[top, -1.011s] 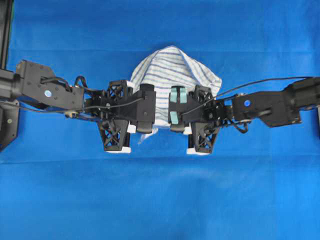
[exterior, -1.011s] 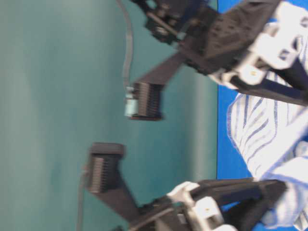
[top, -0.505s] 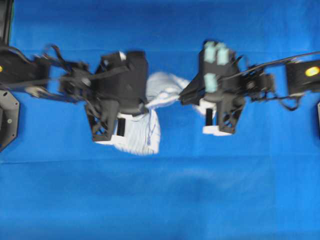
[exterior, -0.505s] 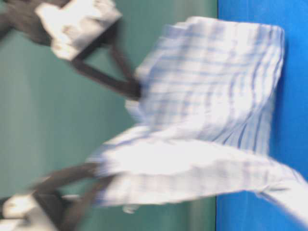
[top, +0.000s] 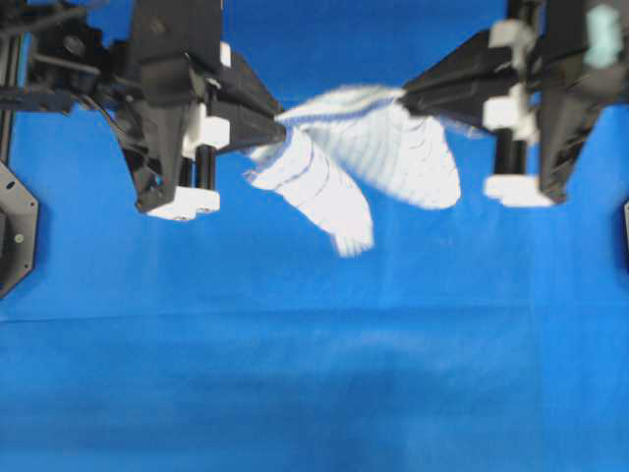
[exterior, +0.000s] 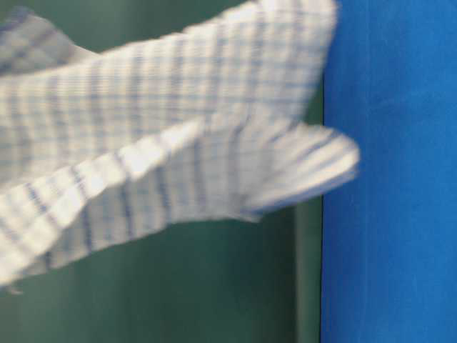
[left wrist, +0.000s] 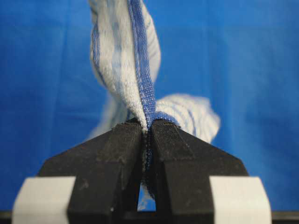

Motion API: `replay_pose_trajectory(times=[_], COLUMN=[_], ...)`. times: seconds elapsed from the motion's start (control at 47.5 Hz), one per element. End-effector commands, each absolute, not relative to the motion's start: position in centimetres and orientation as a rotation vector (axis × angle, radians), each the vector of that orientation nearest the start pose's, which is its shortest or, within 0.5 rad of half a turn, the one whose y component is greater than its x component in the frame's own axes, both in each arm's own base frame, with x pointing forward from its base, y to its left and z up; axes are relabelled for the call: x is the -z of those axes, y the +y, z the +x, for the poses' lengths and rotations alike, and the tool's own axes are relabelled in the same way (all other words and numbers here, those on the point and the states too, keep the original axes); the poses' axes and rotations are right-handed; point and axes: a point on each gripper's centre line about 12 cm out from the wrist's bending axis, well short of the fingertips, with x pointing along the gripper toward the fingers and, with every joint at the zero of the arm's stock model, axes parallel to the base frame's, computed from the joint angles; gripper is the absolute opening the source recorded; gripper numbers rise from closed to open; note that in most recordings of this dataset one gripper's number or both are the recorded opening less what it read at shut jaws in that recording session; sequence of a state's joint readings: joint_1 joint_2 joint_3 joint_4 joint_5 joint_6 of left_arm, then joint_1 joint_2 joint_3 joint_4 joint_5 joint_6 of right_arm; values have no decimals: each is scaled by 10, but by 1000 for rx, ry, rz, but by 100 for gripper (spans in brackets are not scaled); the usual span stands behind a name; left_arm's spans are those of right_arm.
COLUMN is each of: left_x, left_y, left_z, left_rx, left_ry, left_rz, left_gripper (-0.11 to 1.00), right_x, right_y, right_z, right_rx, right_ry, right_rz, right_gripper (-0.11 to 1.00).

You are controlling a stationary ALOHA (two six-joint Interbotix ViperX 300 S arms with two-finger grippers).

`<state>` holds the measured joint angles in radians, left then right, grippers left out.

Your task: Lift the towel with both arms.

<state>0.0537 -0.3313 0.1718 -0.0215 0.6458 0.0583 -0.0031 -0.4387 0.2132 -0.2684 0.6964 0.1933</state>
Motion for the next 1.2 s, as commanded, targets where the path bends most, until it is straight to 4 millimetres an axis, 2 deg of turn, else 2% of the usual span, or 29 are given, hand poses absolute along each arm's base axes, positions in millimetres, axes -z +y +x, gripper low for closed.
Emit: replay_pose_trajectory(times=[0.0,0.295,0.547,1.011,1.074,1.179], left_x=[-454,-490,-501,-504,-503,-502], left_y=[17,17,19,21,19,16], left_z=[352,348,345,345,345,340], left_rx=[-31,-33,-39,-43,-38,-30], left_ry=[419,378,353,328,325,326], left_rz=[27,30,30,42,53,56], left_gripper=[2,2,2,2,6,30], right_x=[-470,-502,-518,-513,-513,-511], right_y=[-22,-23,-23,-23,-21,-19], right_z=[312,301,294,297,297,296], right_rx=[176,180,177,176,171,162], right_ry=[386,318,278,308,308,315], right_rz=[-51,-58,-88,-90,-91,-91], right_gripper=[2,2,2,2,2,2])
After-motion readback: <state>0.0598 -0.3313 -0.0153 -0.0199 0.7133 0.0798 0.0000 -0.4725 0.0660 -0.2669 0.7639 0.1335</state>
